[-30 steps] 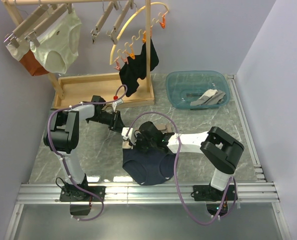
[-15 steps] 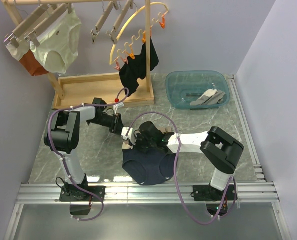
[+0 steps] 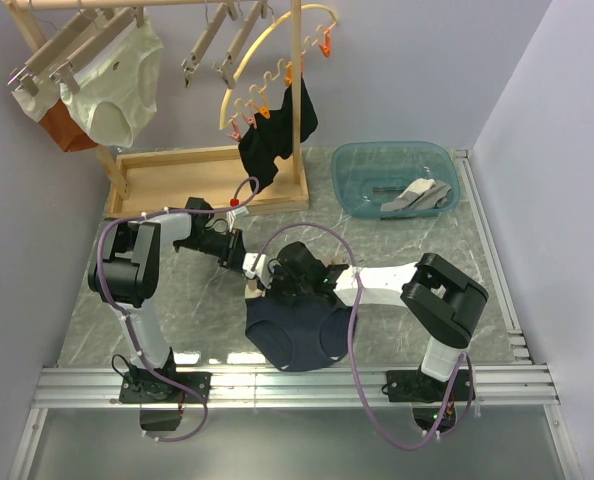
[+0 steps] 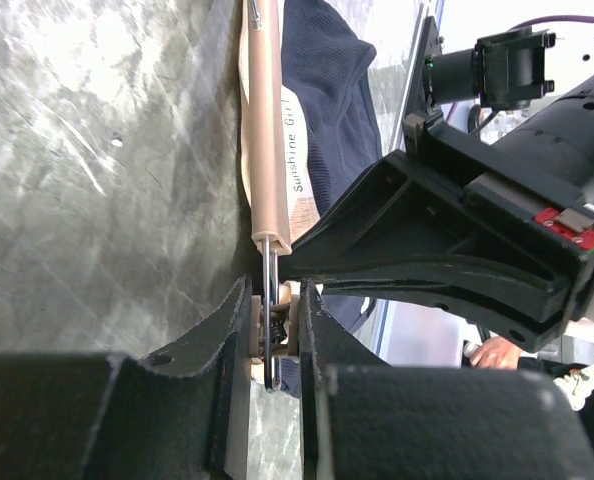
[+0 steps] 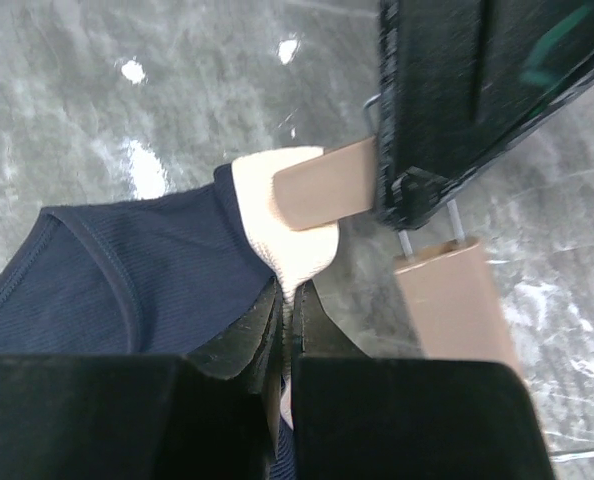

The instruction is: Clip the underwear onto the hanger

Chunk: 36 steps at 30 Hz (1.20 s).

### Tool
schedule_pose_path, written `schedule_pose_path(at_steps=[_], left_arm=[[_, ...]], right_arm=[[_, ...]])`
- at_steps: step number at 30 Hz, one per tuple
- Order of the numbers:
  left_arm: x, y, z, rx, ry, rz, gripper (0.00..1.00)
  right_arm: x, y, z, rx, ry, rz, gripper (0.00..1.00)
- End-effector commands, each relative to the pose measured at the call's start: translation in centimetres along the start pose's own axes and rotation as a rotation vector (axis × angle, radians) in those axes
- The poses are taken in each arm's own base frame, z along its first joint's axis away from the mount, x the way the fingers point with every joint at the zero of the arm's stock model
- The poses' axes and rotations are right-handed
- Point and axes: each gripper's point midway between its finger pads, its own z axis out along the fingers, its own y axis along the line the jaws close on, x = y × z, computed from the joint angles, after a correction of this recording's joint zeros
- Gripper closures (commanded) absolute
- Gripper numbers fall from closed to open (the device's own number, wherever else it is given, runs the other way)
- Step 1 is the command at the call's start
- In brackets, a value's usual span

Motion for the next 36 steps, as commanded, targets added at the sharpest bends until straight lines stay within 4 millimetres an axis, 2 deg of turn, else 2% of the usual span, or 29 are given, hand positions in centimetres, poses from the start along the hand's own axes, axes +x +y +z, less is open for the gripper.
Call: schedule_pose_path(at_steps=[1, 12, 13, 14, 17, 20, 25, 30, 35, 36], left_arm=[[-0.6, -1.8, -0.3, 0.048, -0.015, 0.067, 0.99], [-0.7, -1.6, -0.3, 0.033, -0.019, 0.095, 0.98], [-0.7, -1.5, -0.3, 0.03, -0.019, 0.096, 0.95], [-0.7, -1.4, -0.3, 0.022, -0.019, 0.097, 0.86], [-0.8, -1.4, -0.4, 0.01, -0.024, 0.103, 0.74], [-0.8, -1.3, -0.4, 0.002, -0.023, 0.112, 0.69], [-0.9, -1.3, -0.5, -0.011, -0.021, 0.119, 0.65], [-1.3, -1.3, -0.7, -0.029, -0.031, 0.128, 0.52], [-1.9, -1.1, -1.0, -0.074, -0.045, 0.136, 0.35], [-2.1, -1.0, -1.1, -0.082, -0.049, 0.142, 0.34]], right_arm=[[-3.3, -1.6, 0.0, 0.044, -0.078, -0.002, 1.0], [-3.5, -1.6, -0.3, 0.039, -0.09, 0.026, 1.0], [-3.6, -1.7, -0.3, 0.038, -0.093, 0.027, 1.0], [-3.5, -1.6, -0.2, 0.033, -0.089, 0.026, 1.0], [-3.4, -1.6, -0.1, 0.031, -0.084, 0.028, 1.0], [-3.3, -1.6, 0.0, 0.03, -0.08, 0.028, 1.0], [-3.2, -1.5, 0.1, 0.028, -0.075, 0.032, 1.0], [-3.0, -1.6, 0.2, 0.026, -0.07, 0.031, 1.0], [-2.6, -1.4, 0.4, 0.014, -0.059, 0.036, 1.0], [-2.6, -1.4, 0.5, 0.013, -0.056, 0.034, 1.0]])
